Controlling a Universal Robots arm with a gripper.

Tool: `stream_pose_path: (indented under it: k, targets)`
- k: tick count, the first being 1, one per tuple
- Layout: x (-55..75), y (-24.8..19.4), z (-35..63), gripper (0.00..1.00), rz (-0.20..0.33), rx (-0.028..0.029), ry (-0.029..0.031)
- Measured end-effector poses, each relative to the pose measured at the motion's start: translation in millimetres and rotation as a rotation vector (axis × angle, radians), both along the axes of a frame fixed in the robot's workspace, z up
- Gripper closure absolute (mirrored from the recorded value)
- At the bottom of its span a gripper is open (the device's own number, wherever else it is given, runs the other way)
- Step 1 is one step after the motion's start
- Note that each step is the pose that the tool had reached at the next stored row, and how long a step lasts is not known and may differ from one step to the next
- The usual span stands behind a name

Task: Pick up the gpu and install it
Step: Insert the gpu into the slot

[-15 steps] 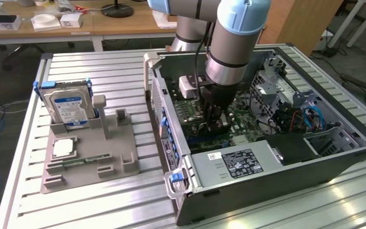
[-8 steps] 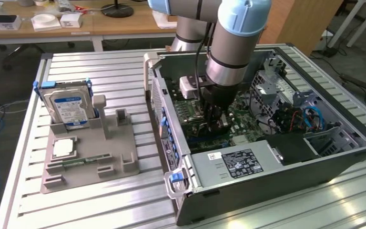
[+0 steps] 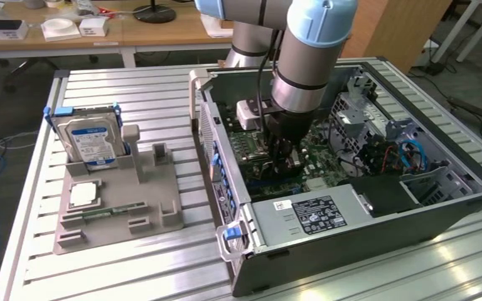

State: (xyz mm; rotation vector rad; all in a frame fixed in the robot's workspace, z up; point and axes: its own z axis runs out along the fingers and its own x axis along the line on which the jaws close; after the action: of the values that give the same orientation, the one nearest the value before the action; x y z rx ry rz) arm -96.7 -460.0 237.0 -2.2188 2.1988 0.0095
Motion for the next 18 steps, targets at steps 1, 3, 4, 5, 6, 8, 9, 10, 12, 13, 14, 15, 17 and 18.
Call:
stream_pose_path:
  k: [1, 3, 4, 5, 6, 8, 9, 10, 12, 13, 14, 15, 17, 18]
  targets:
    - [0.0, 0.0, 0.0, 0.74, 0.0, 0.0, 0.0]
    - [0.0, 0.0, 0.0, 0.74, 0.0, 0.0, -0.0002]
    - [-0.1, 0.0, 0.0, 0.74, 0.0, 0.0, -0.0006]
    - [-0.5, 0.0, 0.0, 0.74, 0.0, 0.0, -0.0015]
    - [-1.5, -0.1, 0.0, 0.74, 0.0, -0.0003, -0.0034]
    - [-2.9, 0.0, 0.0, 0.74, 0.0, -0.0004, -0.0072]
    - [-2.9, 0.0, -0.1, 0.74, 0.0, -0.0002, -0.0072]
    - [-2.9, 0.0, -0.2, 0.74, 0.0, 0.0, -0.0073]
    - [-2.9, 0.0, -0.2, 0.74, 0.0, 0.0, -0.0074]
    - [-2.9, 0.0, -0.2, 0.74, 0.0, 0.0, -0.0074]
    - [-3.0, 0.0, -0.2, 0.74, 0.0, 0.0, -0.0074]
    - [-3.0, 0.0, -0.2, 0.74, 0.0, 0.0, -0.0074]
    - [-3.0, 0.0, -0.2, 0.74, 0.0, 0.0, -0.0073]
    - [-3.0, 0.0, -0.7, 0.74, 0.0, -0.0002, -0.0073]
